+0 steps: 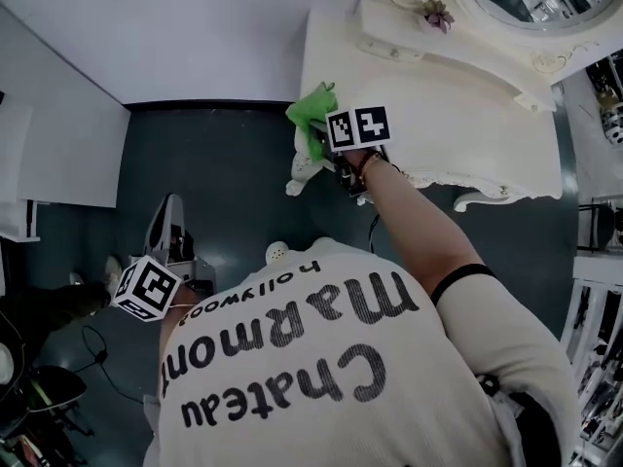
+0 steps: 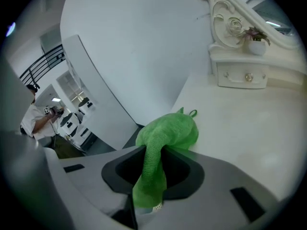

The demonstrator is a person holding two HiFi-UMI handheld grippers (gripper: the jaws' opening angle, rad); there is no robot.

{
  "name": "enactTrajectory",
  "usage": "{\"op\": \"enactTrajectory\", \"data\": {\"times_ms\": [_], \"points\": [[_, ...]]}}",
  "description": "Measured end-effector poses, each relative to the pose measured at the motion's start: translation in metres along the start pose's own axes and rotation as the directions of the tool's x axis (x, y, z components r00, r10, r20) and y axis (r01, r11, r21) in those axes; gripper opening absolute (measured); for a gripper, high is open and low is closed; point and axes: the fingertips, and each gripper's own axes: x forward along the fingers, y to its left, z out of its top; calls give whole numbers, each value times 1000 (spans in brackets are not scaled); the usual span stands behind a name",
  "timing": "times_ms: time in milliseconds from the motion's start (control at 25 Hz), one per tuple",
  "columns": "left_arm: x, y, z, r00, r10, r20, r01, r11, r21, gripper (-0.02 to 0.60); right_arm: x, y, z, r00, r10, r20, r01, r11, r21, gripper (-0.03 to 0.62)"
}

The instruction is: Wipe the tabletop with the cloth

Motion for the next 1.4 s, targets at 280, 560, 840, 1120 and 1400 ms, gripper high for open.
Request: {"op": "enactTrajectory", "data": {"times_ms": [280, 560, 840, 1120, 1400], "points": [[25, 8, 4, 995, -70, -65, 71, 997, 9, 8, 17, 10, -9, 993, -94, -76, 77, 976, -203, 98], [53, -4, -10, 983, -127, -134, 129, 992, 6, 8, 2, -17, -13, 992, -117, -53, 113, 991, -72, 94], [79, -32, -22, 972, -165, -166, 172, 985, 24, 8, -31, -68, -13, 985, -173, -20, 172, 985, -15, 94], [100, -84, -51, 974, -170, -153, 176, 984, 22, 8, -74, -134, -19, 977, -213, -5, 213, 977, 6, 94], [116, -136, -91, 978, -161, -134, 164, 986, 12, 8, -123, -203, -30, 976, -216, 12, 215, 976, 38, 94]]}}
